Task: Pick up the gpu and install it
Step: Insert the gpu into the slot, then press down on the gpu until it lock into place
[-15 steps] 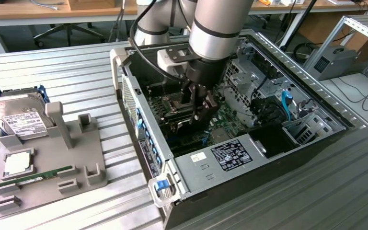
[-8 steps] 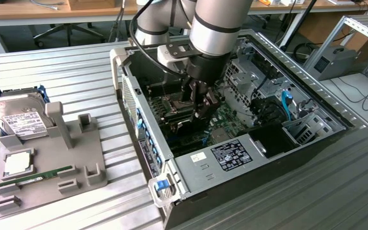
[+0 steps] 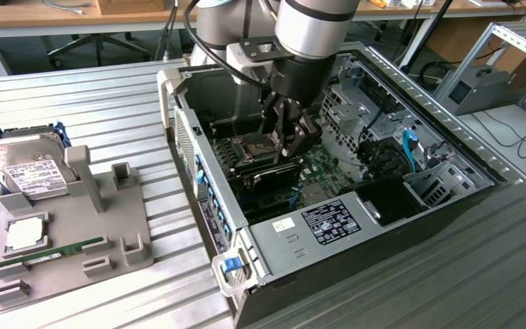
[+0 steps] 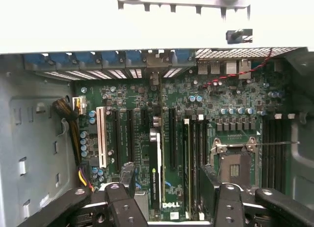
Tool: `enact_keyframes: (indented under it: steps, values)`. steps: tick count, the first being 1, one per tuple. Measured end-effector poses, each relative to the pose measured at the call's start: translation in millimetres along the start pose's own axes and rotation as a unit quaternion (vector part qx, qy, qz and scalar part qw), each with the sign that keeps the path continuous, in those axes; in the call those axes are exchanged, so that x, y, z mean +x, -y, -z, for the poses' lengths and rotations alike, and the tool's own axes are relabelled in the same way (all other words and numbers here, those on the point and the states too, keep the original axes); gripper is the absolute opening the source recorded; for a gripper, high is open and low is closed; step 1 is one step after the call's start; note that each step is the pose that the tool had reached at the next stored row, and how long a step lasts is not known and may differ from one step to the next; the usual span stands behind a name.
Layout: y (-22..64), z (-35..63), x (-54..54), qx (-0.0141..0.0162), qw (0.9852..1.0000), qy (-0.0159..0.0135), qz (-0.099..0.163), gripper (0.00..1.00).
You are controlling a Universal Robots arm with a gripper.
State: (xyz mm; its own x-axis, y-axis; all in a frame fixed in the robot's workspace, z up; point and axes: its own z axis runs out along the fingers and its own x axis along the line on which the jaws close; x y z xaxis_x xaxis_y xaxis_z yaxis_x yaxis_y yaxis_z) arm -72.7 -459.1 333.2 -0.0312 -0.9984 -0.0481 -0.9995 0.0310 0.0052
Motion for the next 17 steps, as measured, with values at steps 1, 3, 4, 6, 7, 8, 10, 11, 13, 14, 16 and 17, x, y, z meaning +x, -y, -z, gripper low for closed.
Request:
enact_keyframes:
  steps: [1,3,4,6,7,8,10,11,13,14,16,17]
  values:
    - [0.0,0.2,-0.1,0.0001,1.0000,0.0001,0.000,0.64]
    - [0.0,0.2,0.0,0.0001,1.0000,0.0001,0.000,0.64]
    - [0.0,0.2,-0.1,0.0000,1.0000,0.0001,0.000,0.64]
    - [0.0,0.2,-0.1,0.0001,1.0000,0.0001,0.000,0.64]
    - [0.0,0.2,-0.1,0.0001,1.0000,0.0001,0.000,0.64]
    - [0.0,0.2,-0.1,0.0001,1.0000,0.0001,0.000,0.64]
    - [0.0,0.2,-0.1,0.0000,1.0000,0.0001,0.000,0.64]
    - [0.0,0.3,0.0,0.0000,1.0000,0.0001,0.000,0.64]
    - [0.0,0.2,-0.1,0.0000,1.0000,0.0001,0.000,0.64]
    - [0.0,0.2,-0.1,0.0001,1.0000,0.0001,0.000,0.64]
    - [0.0,0.2,0.0,0.0000,1.0000,0.0001,0.000,0.38]
    - [0.0,0.3,-0.1,0.0000,1.0000,0.0001,0.000,0.13]
